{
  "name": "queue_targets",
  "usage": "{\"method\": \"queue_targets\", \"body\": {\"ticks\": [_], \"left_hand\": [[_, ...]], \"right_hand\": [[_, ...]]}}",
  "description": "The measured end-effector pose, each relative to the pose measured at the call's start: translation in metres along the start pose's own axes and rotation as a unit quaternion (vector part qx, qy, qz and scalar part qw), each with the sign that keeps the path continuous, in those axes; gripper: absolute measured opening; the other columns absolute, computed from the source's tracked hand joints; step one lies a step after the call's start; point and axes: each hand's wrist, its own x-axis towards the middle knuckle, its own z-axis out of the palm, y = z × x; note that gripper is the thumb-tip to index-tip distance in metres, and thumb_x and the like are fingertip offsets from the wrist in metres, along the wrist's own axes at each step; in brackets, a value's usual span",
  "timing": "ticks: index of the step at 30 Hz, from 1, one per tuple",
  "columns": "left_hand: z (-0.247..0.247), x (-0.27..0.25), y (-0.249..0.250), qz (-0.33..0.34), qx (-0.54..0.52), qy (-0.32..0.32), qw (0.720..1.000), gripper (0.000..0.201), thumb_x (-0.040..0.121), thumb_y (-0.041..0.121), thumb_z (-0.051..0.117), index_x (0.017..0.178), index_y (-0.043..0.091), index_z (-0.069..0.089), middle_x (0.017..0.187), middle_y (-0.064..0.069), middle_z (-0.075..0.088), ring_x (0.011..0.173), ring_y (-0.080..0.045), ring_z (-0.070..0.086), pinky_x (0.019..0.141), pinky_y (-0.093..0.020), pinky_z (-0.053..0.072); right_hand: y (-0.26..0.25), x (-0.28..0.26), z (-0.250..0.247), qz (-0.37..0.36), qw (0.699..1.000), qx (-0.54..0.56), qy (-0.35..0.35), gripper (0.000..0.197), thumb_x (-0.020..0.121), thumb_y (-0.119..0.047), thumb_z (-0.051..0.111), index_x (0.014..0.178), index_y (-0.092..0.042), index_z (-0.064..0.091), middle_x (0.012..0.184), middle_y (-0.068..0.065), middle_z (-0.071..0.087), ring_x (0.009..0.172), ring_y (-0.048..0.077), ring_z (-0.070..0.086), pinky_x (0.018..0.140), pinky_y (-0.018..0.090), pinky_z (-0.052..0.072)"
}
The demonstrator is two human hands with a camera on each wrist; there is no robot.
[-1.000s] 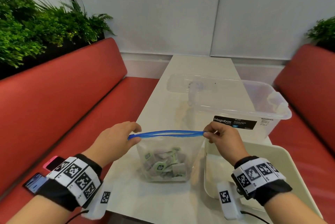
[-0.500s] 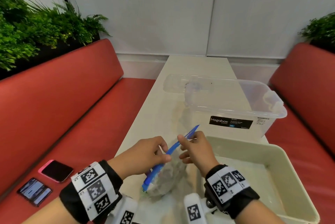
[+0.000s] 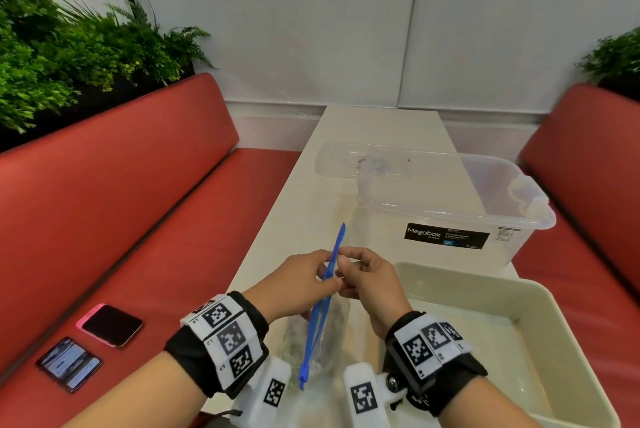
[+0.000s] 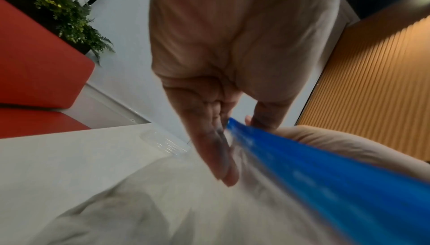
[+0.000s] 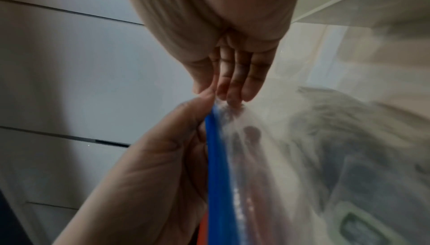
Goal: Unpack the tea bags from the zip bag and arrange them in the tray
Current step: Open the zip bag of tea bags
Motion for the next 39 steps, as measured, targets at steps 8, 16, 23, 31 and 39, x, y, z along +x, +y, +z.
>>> {"method": "queue_targets", "body": {"ticks": [8, 16, 23, 31, 39], "left_hand": [[0.001, 0.0, -0.011, 0.002, -0.135, -0.012, 0.991, 0.017, 0.093, 0.018, 0.056, 0.106, 0.025, 0.063, 0.096, -0.005, 0.066, 0.082, -0.011, 0.066, 0.06, -0.03, 0.058], [0.005, 0.007, -0.022, -0.022, -0.203, 0.038, 0.978, 0.019, 0.089, 0.004, 0.055, 0.1, 0.016, 0.065, 0.092, -0.003, 0.066, 0.067, -0.009, 0.065, 0.056, -0.027, 0.055], [-0.002, 0.011, -0.025, -0.007, -0.192, 0.045, 0.98, 0.02, 0.097, 0.019, 0.045, 0.103, 0.019, 0.064, 0.077, 0.002, 0.056, 0.07, -0.011, 0.054, 0.068, -0.033, 0.05], [0.0, 0.004, -0.038, -0.104, -0.568, -0.057, 0.814, 0.032, 0.095, 0.023, 0.044, 0.075, 0.009, 0.065, 0.076, -0.003, 0.061, 0.07, -0.017, 0.061, 0.066, -0.031, 0.054], [0.034, 0.005, -0.055, -0.112, -0.766, 0.013, 0.633, 0.043, 0.087, 0.034, 0.053, 0.123, 0.012, 0.058, 0.122, -0.007, 0.061, 0.115, -0.019, 0.057, 0.104, -0.037, 0.042]], "right_hand": [[-0.001, 0.007, 0.0, 0.022, 0.999, -0.023, 0.027, 0.02, 0.084, -0.015, 0.069, 0.095, -0.01, 0.054, 0.073, 0.006, 0.061, 0.057, 0.017, 0.059, 0.055, 0.025, 0.048], [0.001, 0.01, -0.003, 0.035, 0.998, -0.047, 0.004, 0.029, 0.084, 0.008, 0.043, 0.101, -0.008, 0.061, 0.079, 0.014, 0.063, 0.062, 0.021, 0.059, 0.062, 0.029, 0.052], [-0.004, 0.001, -0.013, 0.013, 0.996, -0.092, -0.012, 0.027, 0.098, -0.015, 0.045, 0.079, -0.014, 0.064, 0.047, -0.009, 0.042, 0.049, 0.012, 0.034, 0.05, 0.019, 0.033], [0.001, -0.003, -0.019, 0.117, 0.99, 0.011, -0.076, 0.035, 0.098, -0.014, 0.038, 0.065, -0.013, 0.051, 0.057, 0.0, 0.044, 0.053, 0.013, 0.038, 0.051, 0.022, 0.031], [0.017, -0.009, -0.018, 0.165, 0.97, 0.145, -0.102, 0.028, 0.094, -0.012, 0.047, 0.071, -0.006, 0.061, 0.063, 0.007, 0.06, 0.055, 0.017, 0.055, 0.058, 0.026, 0.045]]}}
